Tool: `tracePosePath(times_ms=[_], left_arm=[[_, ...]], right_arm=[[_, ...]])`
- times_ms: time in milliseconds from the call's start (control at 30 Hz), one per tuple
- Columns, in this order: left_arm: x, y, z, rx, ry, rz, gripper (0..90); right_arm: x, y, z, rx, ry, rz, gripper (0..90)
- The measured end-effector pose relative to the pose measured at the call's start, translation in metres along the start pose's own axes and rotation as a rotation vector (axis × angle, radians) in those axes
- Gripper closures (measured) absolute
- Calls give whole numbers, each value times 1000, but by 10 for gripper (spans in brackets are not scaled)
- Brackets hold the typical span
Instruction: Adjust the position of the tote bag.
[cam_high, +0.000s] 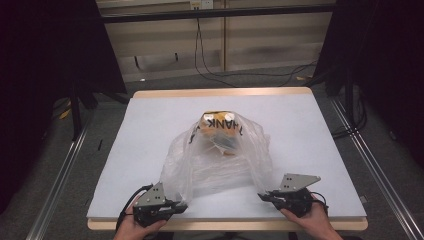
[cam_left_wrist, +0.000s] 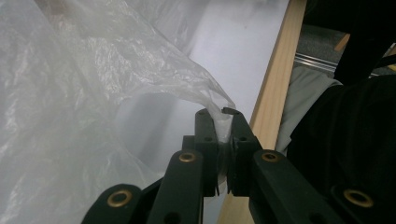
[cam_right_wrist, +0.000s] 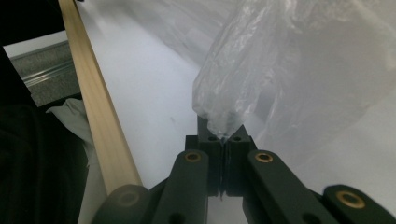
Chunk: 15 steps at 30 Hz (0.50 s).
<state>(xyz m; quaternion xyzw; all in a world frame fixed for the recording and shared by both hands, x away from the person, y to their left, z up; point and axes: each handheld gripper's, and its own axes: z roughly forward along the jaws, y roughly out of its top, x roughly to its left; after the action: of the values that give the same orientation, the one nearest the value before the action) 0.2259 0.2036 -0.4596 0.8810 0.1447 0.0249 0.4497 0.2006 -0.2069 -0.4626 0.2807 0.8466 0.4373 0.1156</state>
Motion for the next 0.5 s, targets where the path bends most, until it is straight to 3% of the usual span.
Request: tracePosePath(times_ms=[333,500], left_arm=[[2,3,-9,-76,-8,-13,861],[3,8,-11,-99,-15,-1,862]], right_arm=[[0,2,-11,-71,-10,-9,893],[1,6,-19,-124,-20,-21,893]])
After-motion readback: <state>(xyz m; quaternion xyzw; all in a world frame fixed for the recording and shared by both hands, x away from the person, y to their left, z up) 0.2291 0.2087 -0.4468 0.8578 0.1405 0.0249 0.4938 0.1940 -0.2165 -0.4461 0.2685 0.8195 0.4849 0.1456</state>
